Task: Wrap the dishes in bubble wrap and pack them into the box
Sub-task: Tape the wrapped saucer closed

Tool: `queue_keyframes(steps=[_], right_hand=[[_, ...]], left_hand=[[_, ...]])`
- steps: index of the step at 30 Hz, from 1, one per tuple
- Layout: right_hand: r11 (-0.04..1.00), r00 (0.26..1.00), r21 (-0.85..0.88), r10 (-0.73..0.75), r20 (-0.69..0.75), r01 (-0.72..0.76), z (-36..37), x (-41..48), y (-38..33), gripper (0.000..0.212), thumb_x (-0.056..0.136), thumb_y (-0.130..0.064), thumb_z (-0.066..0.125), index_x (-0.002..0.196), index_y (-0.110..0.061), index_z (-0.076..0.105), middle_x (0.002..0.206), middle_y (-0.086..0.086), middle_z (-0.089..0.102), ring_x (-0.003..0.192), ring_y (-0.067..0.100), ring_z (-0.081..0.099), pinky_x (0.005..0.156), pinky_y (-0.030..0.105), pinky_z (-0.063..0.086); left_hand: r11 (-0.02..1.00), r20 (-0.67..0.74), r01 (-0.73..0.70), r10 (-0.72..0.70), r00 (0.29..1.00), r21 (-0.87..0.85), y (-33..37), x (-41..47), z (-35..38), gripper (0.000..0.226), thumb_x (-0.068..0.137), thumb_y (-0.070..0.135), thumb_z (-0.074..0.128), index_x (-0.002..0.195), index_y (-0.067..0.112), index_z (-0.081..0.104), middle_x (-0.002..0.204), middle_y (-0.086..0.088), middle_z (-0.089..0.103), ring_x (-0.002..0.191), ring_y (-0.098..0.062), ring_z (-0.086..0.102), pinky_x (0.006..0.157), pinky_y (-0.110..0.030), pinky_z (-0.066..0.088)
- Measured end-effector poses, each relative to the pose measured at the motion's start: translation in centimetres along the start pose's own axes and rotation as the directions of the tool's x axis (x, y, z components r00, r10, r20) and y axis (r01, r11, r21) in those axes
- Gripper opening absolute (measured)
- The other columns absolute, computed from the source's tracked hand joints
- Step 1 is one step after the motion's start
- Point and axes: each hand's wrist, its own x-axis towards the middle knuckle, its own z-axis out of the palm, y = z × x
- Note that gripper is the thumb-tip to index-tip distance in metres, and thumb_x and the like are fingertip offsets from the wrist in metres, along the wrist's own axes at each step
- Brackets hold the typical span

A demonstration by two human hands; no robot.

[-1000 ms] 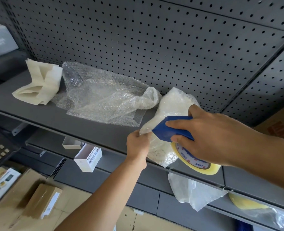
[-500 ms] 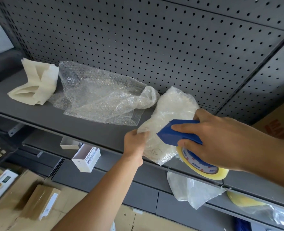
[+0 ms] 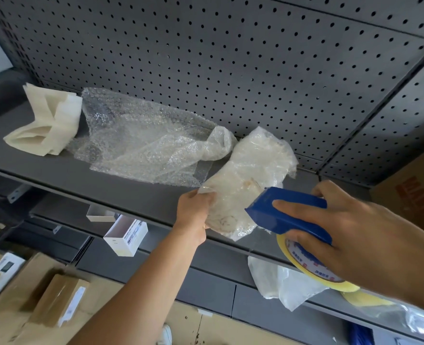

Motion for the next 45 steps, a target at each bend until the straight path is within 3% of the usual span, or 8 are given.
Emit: queue_keyframes(steps=[5,10,13,19,22,27,39,45], right_hand=[[0.999,0.999,0.001,0.043,0.028,-0.043,0.3,0.7,0.5,0.067,0.089,-0.077,0.006,0.141,-0.056,0.042,0.102,-0.008,0.046,0.058,0.014,0.056,0.06,0.027,0.049],[0.996,0.997,0.075,0.035,0.073,-0.04,-0.7,2.0,0.9,0.051,0.091,-0.07,0.022,0.141,-0.064,0.027,0.114,-0.012,0.039,0.092,0.018,0.06,0.084,0.03,0.046],[0.99,0.995,0.133,0.032,0.095,-0.044,-1.0,2.6,1.1,0.046,0.095,-0.068,0.03,0.141,-0.067,0.028,0.11,-0.015,0.039,0.097,0.016,0.056,0.083,0.028,0.039],[0.98,0.991,0.191,0.03,0.128,-0.055,-1.1,4.1,1.7,0.049,0.093,-0.07,0.03,0.142,-0.067,0.028,0.105,-0.015,0.038,0.11,0.019,0.053,0.094,0.035,0.045],[0.976,0.988,0.208,0.038,0.153,-0.07,-1.1,4.6,2.0,0.049,0.092,-0.072,0.03,0.141,-0.068,0.029,0.108,-0.016,0.037,0.118,0.019,0.05,0.099,0.038,0.044],[0.968,0.986,0.234,0.052,0.156,-0.088,-1.4,5.2,2.3,0.046,0.095,-0.068,0.036,0.141,-0.065,0.034,0.107,-0.017,0.031,0.128,0.017,0.044,0.102,0.035,0.04],[0.956,0.985,0.271,0.072,0.154,-0.112,-1.3,4.7,2.0,0.045,0.097,-0.065,0.038,0.141,-0.062,0.038,0.11,-0.015,0.032,0.13,0.017,0.043,0.102,0.034,0.039],[0.95,0.983,0.282,0.091,0.16,-0.134,-0.9,4.3,2.1,0.045,0.096,-0.066,0.038,0.141,-0.062,0.038,0.111,-0.014,0.033,0.128,0.017,0.043,0.099,0.033,0.037]], left_hand=[[0.947,0.029,-0.156,0.154,0.988,0.281,-0.8,0.4,-0.7,0.015,0.09,0.014,0.059,0.097,0.01,0.071,0.095,-0.01,0.075,0.083,-0.027,0.07,0.068,-0.038,0.058],[0.712,0.067,-0.294,0.329,0.942,0.638,-0.6,0.4,-0.4,0.018,0.1,0.025,0.053,0.114,0.012,0.052,0.1,0.0,0.061,0.079,-0.012,0.061,0.06,-0.027,0.045],[0.574,0.069,-0.369,0.476,0.877,0.731,-1.2,0.1,-0.4,0.035,0.096,0.025,0.064,0.125,0.013,0.047,0.116,-0.004,0.058,0.099,-0.022,0.06,0.081,-0.035,0.05],[-0.011,0.314,-0.759,0.914,0.256,0.651,-4.5,-2.6,-1.4,0.024,0.086,-0.002,0.066,0.104,0.01,0.056,0.104,-0.001,0.056,0.091,-0.024,0.05,0.081,-0.039,0.045],[0.019,0.456,-0.839,0.833,0.314,0.543,-6.6,-3.6,-1.9,0.016,0.095,0.021,0.059,0.107,0.012,0.06,0.106,0.003,0.061,0.098,-0.018,0.053,0.085,-0.035,0.047],[-0.096,0.604,-0.776,0.689,0.4,0.623,-8.1,-3.4,-1.2,0.074,0.078,0.072,0.069,0.121,0.014,0.056,0.114,0.003,0.062,0.108,-0.016,0.054,0.098,-0.027,0.044],[-0.188,0.474,-0.561,0.773,0.422,0.807,-8.8,-1.7,1.5,0.074,0.061,0.065,0.085,0.112,0.016,0.063,0.097,0.002,0.064,0.087,-0.023,0.059,0.079,-0.039,0.049],[-0.201,0.453,-0.585,0.831,0.323,0.786,-9.5,-0.9,1.5,0.045,0.071,0.043,0.084,0.1,0.014,0.066,0.086,-0.001,0.063,0.08,-0.026,0.061,0.075,-0.042,0.05]])
